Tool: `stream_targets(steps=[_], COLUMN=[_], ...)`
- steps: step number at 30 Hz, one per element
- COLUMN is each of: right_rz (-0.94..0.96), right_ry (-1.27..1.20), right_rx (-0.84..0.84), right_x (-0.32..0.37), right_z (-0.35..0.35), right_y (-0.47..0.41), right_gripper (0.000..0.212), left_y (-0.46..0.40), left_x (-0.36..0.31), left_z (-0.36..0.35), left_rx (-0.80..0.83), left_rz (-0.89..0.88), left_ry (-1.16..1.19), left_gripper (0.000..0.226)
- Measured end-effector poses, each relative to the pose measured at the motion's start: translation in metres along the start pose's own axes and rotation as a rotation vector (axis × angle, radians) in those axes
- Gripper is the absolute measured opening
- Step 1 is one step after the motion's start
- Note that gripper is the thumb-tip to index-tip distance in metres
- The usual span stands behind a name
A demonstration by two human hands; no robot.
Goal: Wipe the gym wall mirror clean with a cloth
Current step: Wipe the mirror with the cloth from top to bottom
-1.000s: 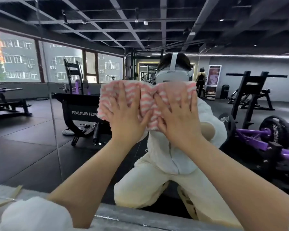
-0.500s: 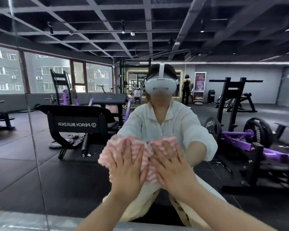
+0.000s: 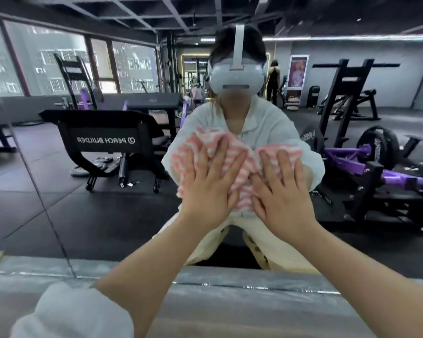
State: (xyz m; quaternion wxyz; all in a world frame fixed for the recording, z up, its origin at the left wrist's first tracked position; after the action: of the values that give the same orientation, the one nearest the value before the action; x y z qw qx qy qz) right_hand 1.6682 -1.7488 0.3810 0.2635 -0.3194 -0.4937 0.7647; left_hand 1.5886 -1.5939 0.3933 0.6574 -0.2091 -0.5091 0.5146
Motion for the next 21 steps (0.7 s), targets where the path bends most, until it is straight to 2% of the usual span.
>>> stream_targets(steps=[5,7,11,16,21], right_rz=[0.088,0.085,0.052,0.063,0.065], right_ry=[0.031,0.059,0.063,-0.004,-0.053], right_rx=[0.194,0.276,0.276,0.109,0.088], right_x=[0.013,0.023,0.037,0.067,0.122], right_z=[-0.013,-0.015,-0.017,-0.016,-0.014], right_y=[0.093,0.115,0.101,0.009,-0.083], right_gripper=[0.033,0.042,0.042,0.057,0.064], left_y=[0.08,0.099,0.102,0.076,0.064], left_x=[-0.04,-0.046,-0.027,0.045,0.125], left_z=[-0.026,-0.03,-0.026,0.003,0.032], left_rx=[0.161,0.209,0.164,0.091,0.05], left_rz=[-0.139,-0.163,-0.182,0.039,0.403], left_ry=[-0.035,-0.055,-0.038,0.01,0.009], left_gripper=[0.076,0.079,0.07,0.06,0.067])
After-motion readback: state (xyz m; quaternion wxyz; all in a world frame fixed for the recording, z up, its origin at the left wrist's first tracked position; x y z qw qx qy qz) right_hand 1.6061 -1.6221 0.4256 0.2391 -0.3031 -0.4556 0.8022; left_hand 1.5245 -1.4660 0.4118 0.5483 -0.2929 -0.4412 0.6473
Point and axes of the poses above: each hand's wrist, its own y-axis away from the middle knuckle, its own z-axis out of the back of the hand, x = y × z, the point moved 1 cm from there along -y, towards the middle knuckle, and after that the axes turned 13 degrees about -z, right-handed, at the moved point
